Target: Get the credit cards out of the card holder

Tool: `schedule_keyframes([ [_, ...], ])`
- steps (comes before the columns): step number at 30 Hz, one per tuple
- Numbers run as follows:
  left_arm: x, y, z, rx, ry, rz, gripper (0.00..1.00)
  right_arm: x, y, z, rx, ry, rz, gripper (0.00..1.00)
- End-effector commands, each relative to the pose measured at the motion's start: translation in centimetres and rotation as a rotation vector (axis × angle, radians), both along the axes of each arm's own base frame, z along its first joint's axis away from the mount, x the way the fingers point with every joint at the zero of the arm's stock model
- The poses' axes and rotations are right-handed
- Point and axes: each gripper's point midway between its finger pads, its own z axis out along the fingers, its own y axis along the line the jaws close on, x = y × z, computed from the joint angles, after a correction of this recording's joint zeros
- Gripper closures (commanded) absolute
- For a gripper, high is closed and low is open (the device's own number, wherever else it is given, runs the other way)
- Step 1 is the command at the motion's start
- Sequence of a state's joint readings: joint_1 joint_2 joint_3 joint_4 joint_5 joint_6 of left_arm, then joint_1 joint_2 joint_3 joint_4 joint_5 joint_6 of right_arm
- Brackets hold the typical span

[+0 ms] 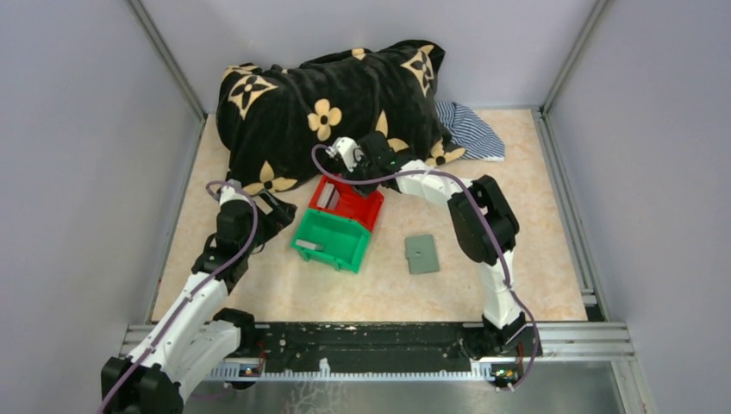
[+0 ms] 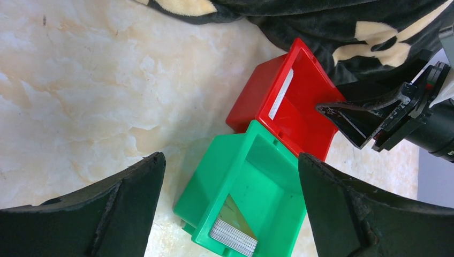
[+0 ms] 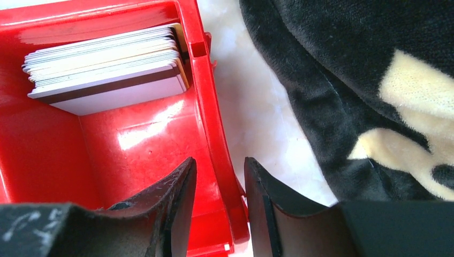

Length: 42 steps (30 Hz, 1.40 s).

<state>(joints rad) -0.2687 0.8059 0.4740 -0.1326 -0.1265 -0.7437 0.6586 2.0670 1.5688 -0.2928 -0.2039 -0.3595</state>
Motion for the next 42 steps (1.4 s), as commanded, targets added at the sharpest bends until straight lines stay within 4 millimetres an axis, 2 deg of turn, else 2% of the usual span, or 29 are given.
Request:
schedule_keyframes([
  [1, 0.2, -0.4, 0.3, -0.002, -0.023, -0.019, 0.01, -0.5, -0.8, 0.7, 0.002, -0.016, -0.02, 0.61],
  [4, 0.2, -0.5, 0.2, -0.005, -0.022, -0.026, 0.01, -0.6, -2.0, 0.5, 0.002, -0.012, -0.054, 0.67],
  [16, 0.2, -1.3, 0.2, -0.023, -0.022, -0.065, 0.01, -0.1, -7.5, 1.4, 0.101, 0.0, -0.233, 0.7],
  [20, 0.2, -1.7, 0.1, -0.035, -0.019, -0.083, 0.01, 0.8, -9.4, 1.3, 0.08, 0.001, -0.361, 0.78],
  [23, 0.2, -2.0, 0.0, -0.044, -0.019, -0.096, 0.01, 1.1, -10.5, 1.2, 0.088, 0.0, -0.449, 0.78],
  [30, -0.2, -2.4, 0.3, -0.06, -0.033, -0.116, 0.01, 1.5, -12.2, 1.6, 0.105, -0.011, -0.584, 0.83],
  [42, -0.4, -2.1, 0.5, -0.055, -0.038, -0.096, 0.01, 0.7, -14.7, 1.5, 0.109, -0.006, -0.776, 0.82],
])
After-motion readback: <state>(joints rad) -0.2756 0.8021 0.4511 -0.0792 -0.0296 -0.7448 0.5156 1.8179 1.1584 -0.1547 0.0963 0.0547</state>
